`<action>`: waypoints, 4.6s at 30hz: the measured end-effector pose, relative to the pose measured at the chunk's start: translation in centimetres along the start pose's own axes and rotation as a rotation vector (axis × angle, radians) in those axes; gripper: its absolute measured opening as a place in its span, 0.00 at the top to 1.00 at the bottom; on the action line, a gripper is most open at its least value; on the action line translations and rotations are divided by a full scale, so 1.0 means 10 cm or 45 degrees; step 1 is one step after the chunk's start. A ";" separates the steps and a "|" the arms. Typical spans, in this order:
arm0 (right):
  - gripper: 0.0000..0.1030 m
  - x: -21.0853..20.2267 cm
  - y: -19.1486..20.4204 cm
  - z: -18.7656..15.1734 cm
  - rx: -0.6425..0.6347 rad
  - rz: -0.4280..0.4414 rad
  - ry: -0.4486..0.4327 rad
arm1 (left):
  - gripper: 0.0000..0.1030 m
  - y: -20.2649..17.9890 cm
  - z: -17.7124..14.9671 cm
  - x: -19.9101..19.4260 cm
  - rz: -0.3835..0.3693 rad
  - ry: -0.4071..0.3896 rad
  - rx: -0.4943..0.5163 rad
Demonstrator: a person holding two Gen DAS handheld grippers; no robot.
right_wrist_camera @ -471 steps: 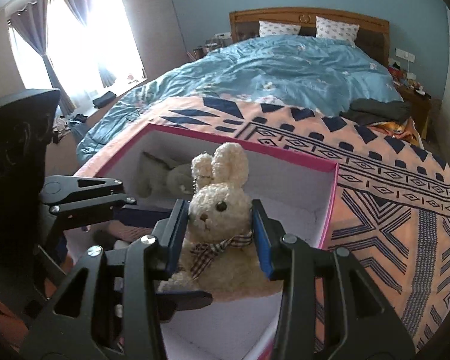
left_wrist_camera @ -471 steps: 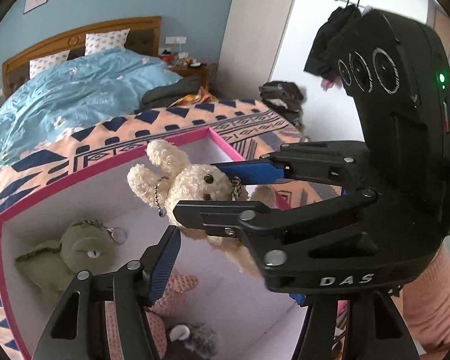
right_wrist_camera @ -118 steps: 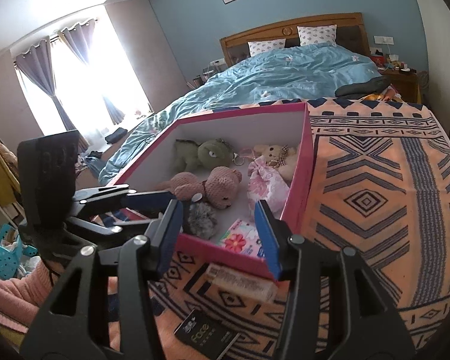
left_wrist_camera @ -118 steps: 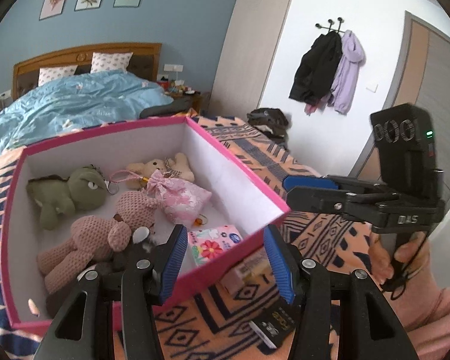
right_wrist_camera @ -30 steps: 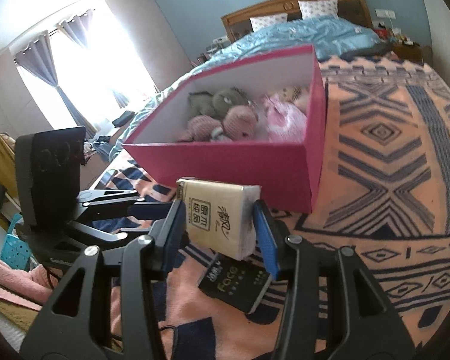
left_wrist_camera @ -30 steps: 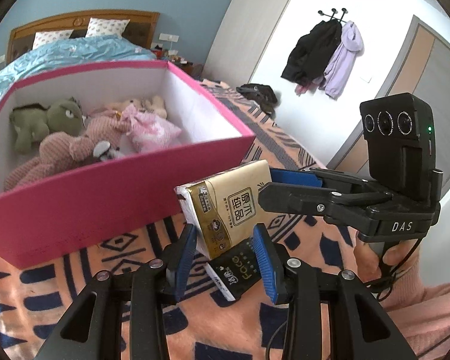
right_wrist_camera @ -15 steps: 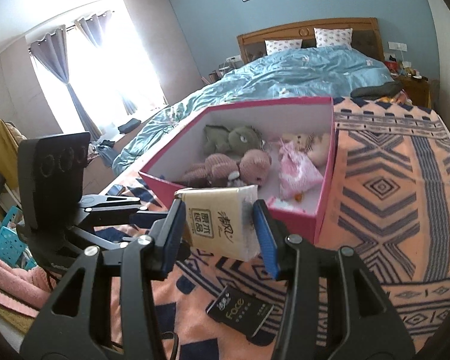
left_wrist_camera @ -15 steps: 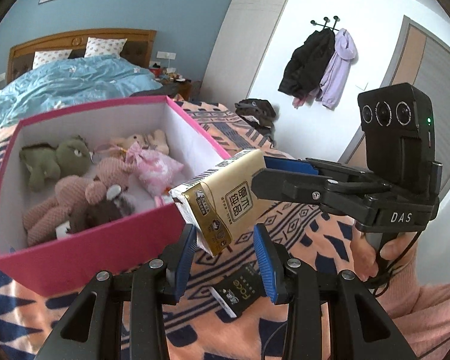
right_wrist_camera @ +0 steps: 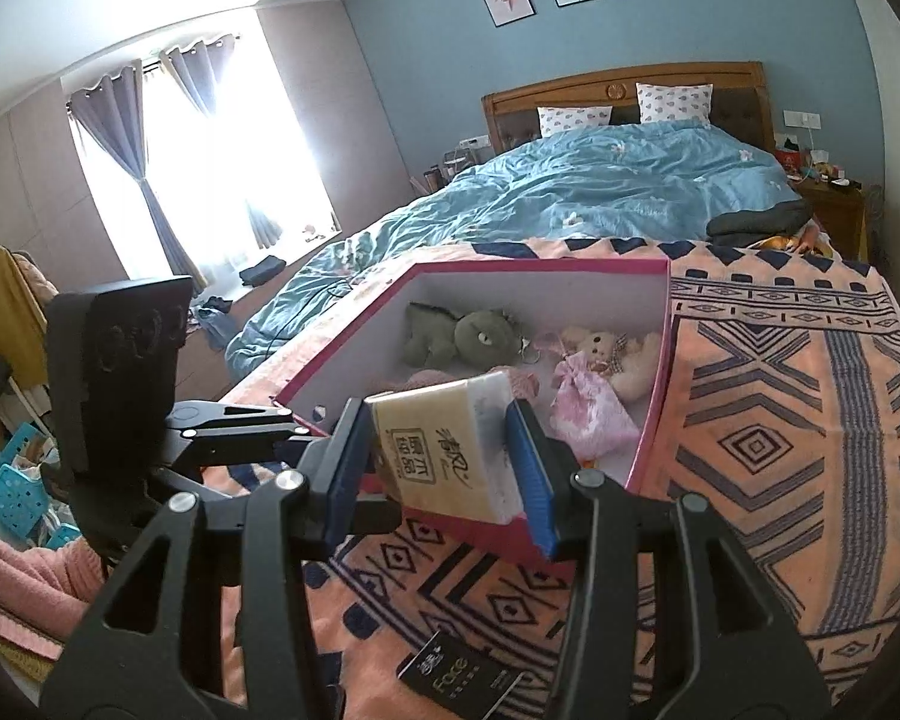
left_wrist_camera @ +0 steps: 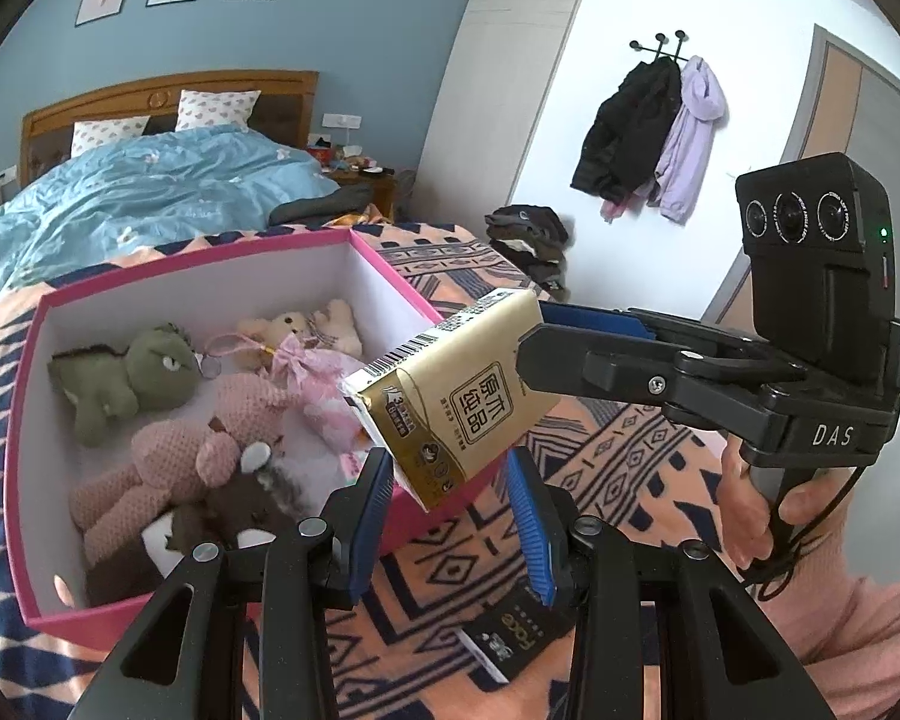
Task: Organize objects
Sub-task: 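Carry the beige packet into the pink box and open the right gripper, then move the right gripper down to the black Face card on the blanket, then close the right gripper on the black Face card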
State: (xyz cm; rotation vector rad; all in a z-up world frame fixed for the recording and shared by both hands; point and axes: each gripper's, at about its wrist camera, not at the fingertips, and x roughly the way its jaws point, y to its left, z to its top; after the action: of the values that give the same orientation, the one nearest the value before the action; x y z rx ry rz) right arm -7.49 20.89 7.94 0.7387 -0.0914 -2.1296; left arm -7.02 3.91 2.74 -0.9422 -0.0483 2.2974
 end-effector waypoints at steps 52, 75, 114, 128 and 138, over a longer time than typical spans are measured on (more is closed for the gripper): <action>0.47 0.31 -0.34 -0.16 0.121 -0.092 0.108 | 0.48 0.24 0.01 0.34 0.086 0.061 -0.038; 0.40 0.01 -0.14 -0.46 0.093 -0.066 0.076 | 0.19 -0.22 -0.23 -0.12 0.291 -0.111 0.093; 0.42 0.22 -0.34 -1.48 0.307 -0.067 0.356 | 0.44 -0.22 -1.15 0.45 0.094 0.266 -0.102; 0.53 0.26 -0.33 -1.56 0.324 -0.036 0.378 | 0.70 -0.27 -1.19 0.56 -0.003 0.331 -0.123; 0.57 0.26 -0.32 -1.57 0.325 -0.033 0.377 | 0.74 -0.29 -1.19 0.56 -0.013 0.325 -0.124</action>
State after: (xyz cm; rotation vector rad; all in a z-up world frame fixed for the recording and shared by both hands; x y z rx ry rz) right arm -2.54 23.94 -7.17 1.2026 -0.1973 -2.0301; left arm -0.82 7.04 -8.76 -1.2749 -0.0573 2.1638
